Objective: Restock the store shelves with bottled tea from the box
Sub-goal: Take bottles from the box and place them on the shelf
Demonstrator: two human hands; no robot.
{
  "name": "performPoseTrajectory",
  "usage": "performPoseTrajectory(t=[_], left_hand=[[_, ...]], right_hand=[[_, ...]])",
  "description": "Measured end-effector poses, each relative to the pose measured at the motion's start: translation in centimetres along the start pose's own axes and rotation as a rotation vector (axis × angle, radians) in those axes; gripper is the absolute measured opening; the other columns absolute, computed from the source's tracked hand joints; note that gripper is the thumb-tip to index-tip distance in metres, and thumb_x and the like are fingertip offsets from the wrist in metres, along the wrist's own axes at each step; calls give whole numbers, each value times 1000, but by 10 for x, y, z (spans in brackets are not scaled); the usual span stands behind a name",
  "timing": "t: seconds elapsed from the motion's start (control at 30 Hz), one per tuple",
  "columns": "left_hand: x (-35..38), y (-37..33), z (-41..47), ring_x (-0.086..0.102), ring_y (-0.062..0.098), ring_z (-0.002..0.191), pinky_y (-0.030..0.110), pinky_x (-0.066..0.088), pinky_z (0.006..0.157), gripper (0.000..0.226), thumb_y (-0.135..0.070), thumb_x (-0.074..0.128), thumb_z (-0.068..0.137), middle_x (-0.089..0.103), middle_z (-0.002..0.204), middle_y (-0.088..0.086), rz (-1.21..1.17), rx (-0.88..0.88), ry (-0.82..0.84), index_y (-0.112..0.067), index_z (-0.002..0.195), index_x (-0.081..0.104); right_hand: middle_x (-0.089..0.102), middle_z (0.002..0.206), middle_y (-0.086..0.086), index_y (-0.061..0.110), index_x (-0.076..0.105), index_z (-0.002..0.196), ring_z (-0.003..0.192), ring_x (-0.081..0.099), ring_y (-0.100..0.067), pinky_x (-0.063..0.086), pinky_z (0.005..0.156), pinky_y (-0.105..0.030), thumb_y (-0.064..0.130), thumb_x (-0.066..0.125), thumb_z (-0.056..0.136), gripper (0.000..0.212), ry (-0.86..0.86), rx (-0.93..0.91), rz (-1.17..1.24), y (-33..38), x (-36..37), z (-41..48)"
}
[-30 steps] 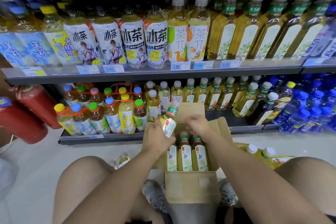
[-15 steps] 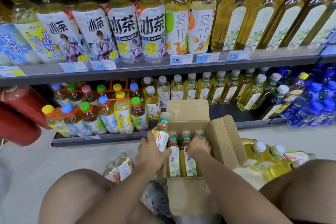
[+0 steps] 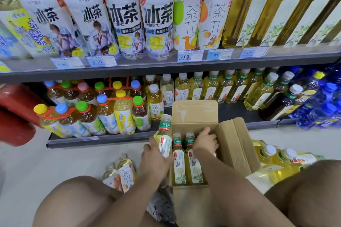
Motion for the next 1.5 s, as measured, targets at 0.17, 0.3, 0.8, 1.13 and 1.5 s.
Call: performPoseTrajectory(t=[0.17,0.3,0.8,1.13,1.5], left_hand=[[-2,-6,-3,56,30,111,43,54,81,90,-49,73,79,49,124,9,-26,3,-24,-18,146,22],[-13,-18,-7,52,30,115,45,52,88,91,-43,74,80,47,128,11,-49,57,-67,-19,149,21],[-139,-148,-77,57,22,95,30,41,70,63,-26,83,69,54,102,-1,-402,398,-270,-11,123,53],[-327,-284,-138,60,12,100,28,46,79,71,-21,88,73,60,112,-8,-496,676,-449,-23,129,45],[-477,-413,-109,63,20,99,29,47,72,75,-30,92,67,62,113,-2,-495,790,-561,-27,119,39]], right_hand=[[51,120,-18,12,32,121,102,60,-38,51,87,-46,19,50,98,31,9,-17,155,-7,-17,1],[61,122,-17,6,52,121,111,60,-35,50,89,-38,22,67,91,37,90,2,275,-15,-41,-3],[68,104,-8,13,59,114,94,63,-23,44,70,-26,27,75,82,39,-165,-538,639,45,-301,-118],[65,95,-2,17,57,114,88,63,-24,50,73,-32,29,70,87,32,-456,-825,742,90,-539,-206],[64,98,2,22,54,119,83,61,-16,49,57,-23,32,72,88,37,-654,-983,799,157,-703,-199]])
Point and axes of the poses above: each hand's wrist, its own z-axis towards the middle knuckle, its own x-axis out of the palm, y = z × x, the point moved 7 cm from there along z, towards the middle knuckle
